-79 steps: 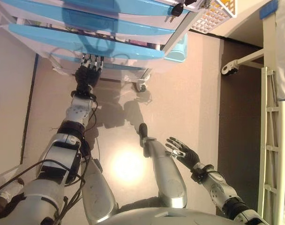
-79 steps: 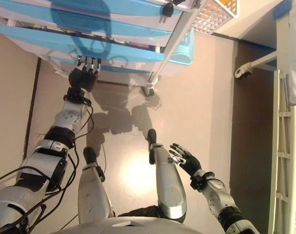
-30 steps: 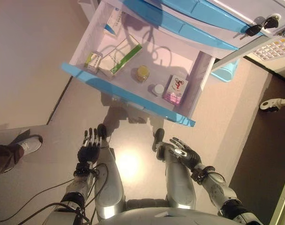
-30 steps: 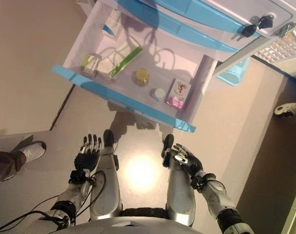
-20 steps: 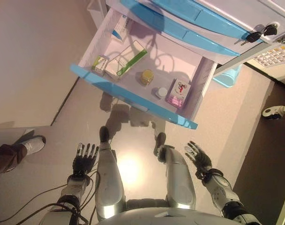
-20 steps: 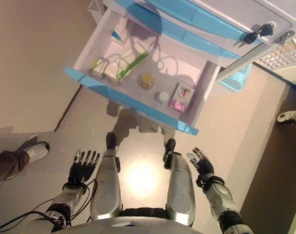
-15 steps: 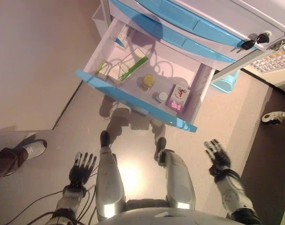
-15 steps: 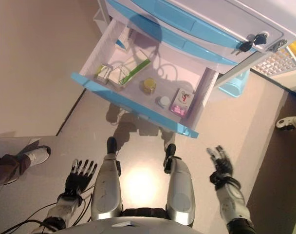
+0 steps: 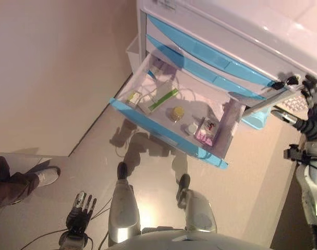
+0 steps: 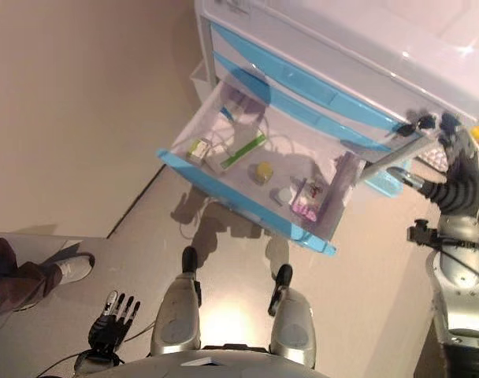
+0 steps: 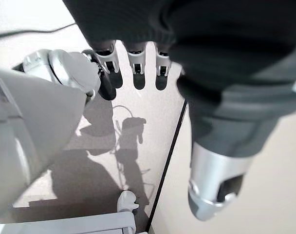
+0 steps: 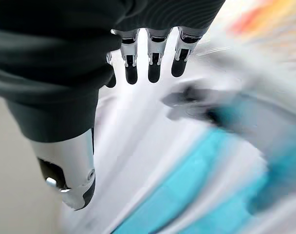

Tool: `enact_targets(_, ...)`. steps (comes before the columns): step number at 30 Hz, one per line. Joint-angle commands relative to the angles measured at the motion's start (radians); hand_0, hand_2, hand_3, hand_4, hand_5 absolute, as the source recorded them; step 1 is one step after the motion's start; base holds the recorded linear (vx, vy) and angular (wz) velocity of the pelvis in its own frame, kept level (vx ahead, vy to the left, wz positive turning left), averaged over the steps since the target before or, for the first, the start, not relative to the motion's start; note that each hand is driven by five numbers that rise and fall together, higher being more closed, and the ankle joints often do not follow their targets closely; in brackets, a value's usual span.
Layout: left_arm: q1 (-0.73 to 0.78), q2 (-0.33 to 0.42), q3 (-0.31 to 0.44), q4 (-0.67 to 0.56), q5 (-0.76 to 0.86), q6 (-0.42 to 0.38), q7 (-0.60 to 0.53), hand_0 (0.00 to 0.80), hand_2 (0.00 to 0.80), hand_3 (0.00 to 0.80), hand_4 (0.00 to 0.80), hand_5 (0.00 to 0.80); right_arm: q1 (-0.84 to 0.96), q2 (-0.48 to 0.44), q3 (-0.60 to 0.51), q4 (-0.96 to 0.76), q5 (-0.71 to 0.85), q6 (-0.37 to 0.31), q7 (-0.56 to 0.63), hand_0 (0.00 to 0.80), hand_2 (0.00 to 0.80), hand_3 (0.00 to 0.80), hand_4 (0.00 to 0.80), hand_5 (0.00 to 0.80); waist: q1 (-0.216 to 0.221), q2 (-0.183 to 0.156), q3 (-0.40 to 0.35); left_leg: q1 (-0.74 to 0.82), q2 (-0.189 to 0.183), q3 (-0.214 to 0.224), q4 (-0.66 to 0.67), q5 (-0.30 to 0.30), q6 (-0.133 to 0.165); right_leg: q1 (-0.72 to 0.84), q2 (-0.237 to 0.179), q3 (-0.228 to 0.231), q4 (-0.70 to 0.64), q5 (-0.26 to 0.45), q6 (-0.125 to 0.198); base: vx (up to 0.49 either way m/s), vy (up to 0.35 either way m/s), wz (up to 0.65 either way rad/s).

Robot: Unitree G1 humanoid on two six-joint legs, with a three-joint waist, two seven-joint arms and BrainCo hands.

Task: Open the drawer and pick up the medicine

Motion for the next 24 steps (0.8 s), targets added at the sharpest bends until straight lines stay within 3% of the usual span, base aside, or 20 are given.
enact_targets(1,0.047,0.030,-0.018,0.004,0.075,-0.046,0.009,0.000,0.000,0.000,0.000,0.000,-0.080,-0.053,0.002,-0.052,-0.042,0.053,0.052,0.000,0.000,0.000,0.000,0.000,0.027,-0.018,-0.021,0.029,-0.022,0.020,0.034,-0.080,0.058,0.018,0.002,-0.010,-0.054,0.064,0.005,0.031,-0.011,0.16)
enact_targets(14,0.037,0.072,-0.085,-0.020,0.148,-0.068,0.032,0.000,0.000,0.000,0.000,0.000,-0.268,-0.071,0.257,-0.035,-0.165,0.169,0.161,0.000,0.000,0.000,0.000,0.000,0.102,0.004,0.013,0.012,-0.041,-0.039,0.020,-0.062,0.056,0.029,-0.017,-0.063,-0.044,0.063,0.008,-0.013,-0.017,0.19)
enact_targets(24,0.028,0.089,-0.142,-0.061,0.149,-0.079,0.035,0.000,0.000,0.000,0.000,0.000,-0.344,-0.058,0.449,0.108,-0.266,0.240,0.117,0.000,0.000,0.000,0.000,0.000,0.129,0.031,0.039,-0.013,-0.055,-0.059,0.027,-0.052,0.055,0.013,-0.035,-0.083,-0.028,0.062,0.006,-0.015,-0.001,0.04)
